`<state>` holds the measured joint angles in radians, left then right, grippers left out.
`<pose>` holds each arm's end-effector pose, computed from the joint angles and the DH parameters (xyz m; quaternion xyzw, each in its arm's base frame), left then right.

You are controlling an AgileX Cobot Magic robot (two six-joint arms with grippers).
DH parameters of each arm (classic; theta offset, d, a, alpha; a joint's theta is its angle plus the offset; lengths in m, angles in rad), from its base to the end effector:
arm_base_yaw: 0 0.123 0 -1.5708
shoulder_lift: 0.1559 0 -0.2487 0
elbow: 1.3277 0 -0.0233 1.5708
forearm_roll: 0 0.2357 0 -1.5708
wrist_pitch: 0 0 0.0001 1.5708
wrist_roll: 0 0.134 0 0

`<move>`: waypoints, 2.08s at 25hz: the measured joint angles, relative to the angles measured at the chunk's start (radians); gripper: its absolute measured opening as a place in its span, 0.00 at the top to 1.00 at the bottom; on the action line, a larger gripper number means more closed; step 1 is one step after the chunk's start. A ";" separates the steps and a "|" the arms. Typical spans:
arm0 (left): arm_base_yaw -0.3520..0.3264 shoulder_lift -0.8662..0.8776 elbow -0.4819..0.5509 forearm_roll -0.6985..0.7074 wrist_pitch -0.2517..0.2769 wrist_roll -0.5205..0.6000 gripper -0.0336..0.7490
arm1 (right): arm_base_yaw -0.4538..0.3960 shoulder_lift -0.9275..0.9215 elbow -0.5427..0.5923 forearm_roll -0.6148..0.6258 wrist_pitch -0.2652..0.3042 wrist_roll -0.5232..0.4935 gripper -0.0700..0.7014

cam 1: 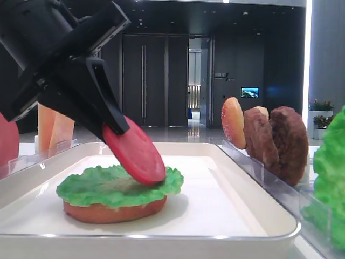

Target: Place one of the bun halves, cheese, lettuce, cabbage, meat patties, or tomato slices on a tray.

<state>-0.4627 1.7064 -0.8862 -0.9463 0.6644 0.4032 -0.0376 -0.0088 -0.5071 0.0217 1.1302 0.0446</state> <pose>0.2459 -0.1976 0.1143 0.0697 0.9447 -0.3131 0.0678 0.0507 0.0007 0.2449 0.0347 0.8662 0.0126 0.4984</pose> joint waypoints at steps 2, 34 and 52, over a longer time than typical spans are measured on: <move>0.000 0.000 0.000 0.006 0.000 0.000 0.89 | 0.000 0.000 0.000 0.000 0.000 0.000 0.32; 0.000 0.000 0.000 0.144 0.026 -0.121 0.31 | 0.000 0.000 0.000 0.000 0.000 0.000 0.32; 0.000 -0.097 -0.098 0.486 0.159 -0.374 0.30 | 0.000 0.000 0.000 0.000 0.000 0.000 0.32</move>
<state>-0.4627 1.6096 -0.9845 -0.4603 0.8235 0.0290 -0.0376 -0.0088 -0.5071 0.0217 1.1302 0.0446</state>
